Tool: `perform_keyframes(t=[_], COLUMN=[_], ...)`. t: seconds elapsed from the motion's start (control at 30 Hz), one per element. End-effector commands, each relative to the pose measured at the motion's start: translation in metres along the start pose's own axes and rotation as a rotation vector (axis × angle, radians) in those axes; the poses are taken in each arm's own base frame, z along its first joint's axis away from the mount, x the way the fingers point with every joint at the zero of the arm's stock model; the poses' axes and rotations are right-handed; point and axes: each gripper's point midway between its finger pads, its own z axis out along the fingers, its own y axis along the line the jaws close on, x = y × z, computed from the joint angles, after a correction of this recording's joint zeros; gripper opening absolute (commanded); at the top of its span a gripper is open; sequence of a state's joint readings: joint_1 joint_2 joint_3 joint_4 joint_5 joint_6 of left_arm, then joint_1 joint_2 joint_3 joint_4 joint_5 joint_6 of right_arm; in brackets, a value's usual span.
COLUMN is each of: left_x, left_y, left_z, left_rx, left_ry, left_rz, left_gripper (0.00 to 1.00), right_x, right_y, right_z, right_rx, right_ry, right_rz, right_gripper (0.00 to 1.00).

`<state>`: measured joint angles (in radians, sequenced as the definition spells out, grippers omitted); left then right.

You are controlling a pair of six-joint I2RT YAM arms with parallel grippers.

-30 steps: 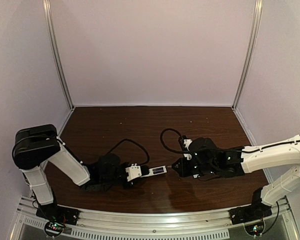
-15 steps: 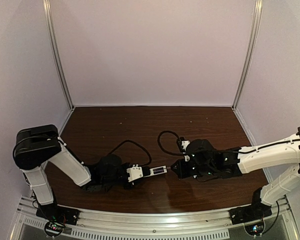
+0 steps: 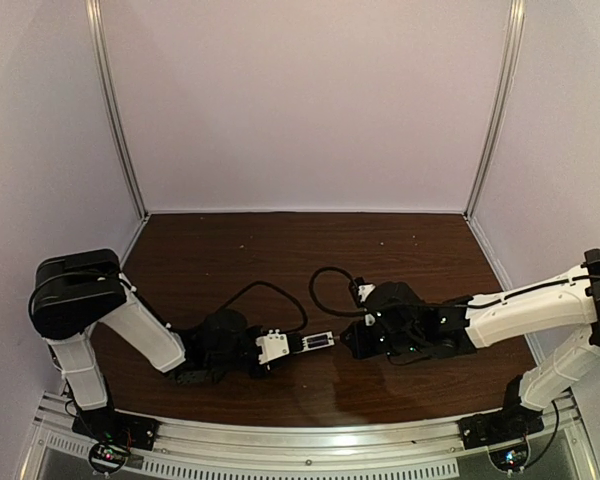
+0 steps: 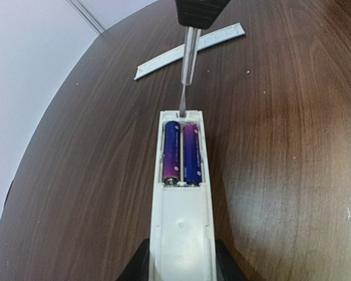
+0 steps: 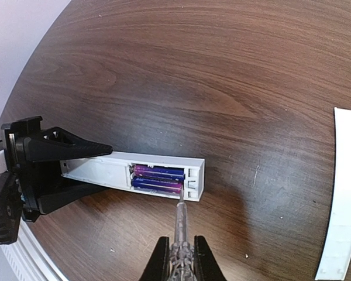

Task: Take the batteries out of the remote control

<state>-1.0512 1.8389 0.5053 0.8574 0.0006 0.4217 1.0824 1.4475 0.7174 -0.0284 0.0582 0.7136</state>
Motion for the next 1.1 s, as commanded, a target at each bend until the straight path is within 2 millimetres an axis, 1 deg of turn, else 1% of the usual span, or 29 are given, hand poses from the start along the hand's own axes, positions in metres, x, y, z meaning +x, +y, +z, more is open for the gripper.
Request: perform_keyframes(t=[0.0,0.4,1.07], left_x=[-0.0115,-0.0091,-0.0099], left_y=[0.0044,0.0019,0.0018], left_z=[0.0041,0.0072,0.0085], left_rx=[-0.021,-0.008,-0.003], left_ry=[-0.033,-0.02,-0.018], left_rz=[0.012,0.013,0.012], left_gripper=[0.0,0.0,0.0], right_x=[-0.0134,-0.0149,-0.0081], right_y=[0.0037,0.0023,-0.003], right_z=[0.0012,0.0036,0.0044], right_rx=[0.021,0.035,0.069], right_ry=[-0.046,-0.055,-0.032], right_rz=[-0.012,-0.046,-0.087], right_gripper=[0.0,0.0,0.0])
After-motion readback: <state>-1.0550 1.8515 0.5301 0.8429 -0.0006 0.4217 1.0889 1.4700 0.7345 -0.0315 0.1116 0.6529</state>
